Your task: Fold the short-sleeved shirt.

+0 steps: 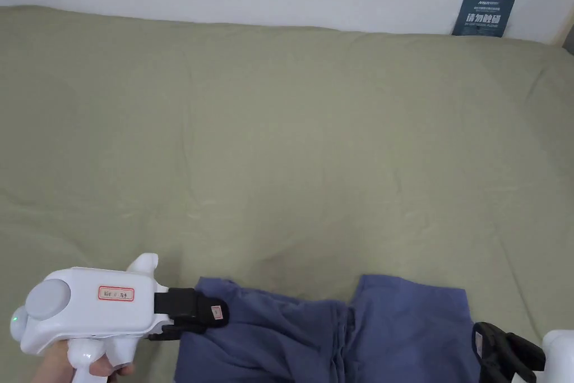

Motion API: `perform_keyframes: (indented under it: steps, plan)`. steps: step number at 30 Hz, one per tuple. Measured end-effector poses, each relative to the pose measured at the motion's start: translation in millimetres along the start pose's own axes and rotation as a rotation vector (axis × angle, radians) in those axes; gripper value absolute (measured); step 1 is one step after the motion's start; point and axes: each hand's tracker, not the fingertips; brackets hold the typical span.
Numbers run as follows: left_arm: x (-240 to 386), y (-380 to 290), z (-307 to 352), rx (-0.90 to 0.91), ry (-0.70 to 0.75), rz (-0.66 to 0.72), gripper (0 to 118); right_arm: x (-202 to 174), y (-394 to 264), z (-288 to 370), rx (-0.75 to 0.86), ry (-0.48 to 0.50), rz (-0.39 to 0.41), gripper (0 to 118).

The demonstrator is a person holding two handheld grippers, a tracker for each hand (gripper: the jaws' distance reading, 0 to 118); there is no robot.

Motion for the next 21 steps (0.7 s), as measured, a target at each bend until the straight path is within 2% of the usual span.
perform_keyframes:
  steps: [5,12,13,21]
  plan:
    - [-27,-1,69,0.118,0.043,0.049,11,-4,8,1,0.034,0.023,0.023,0]
    - [-14,-37,170,0.316,0.248,0.1,11,-12,15,0,0.072,0.075,0.041,0]
    - [-3,-40,172,0.325,0.302,0.064,11,-13,15,0,0.074,0.082,0.042,0]
    - [92,-45,120,0.257,0.312,-0.089,11,-12,6,8,0.073,0.095,0.032,0]
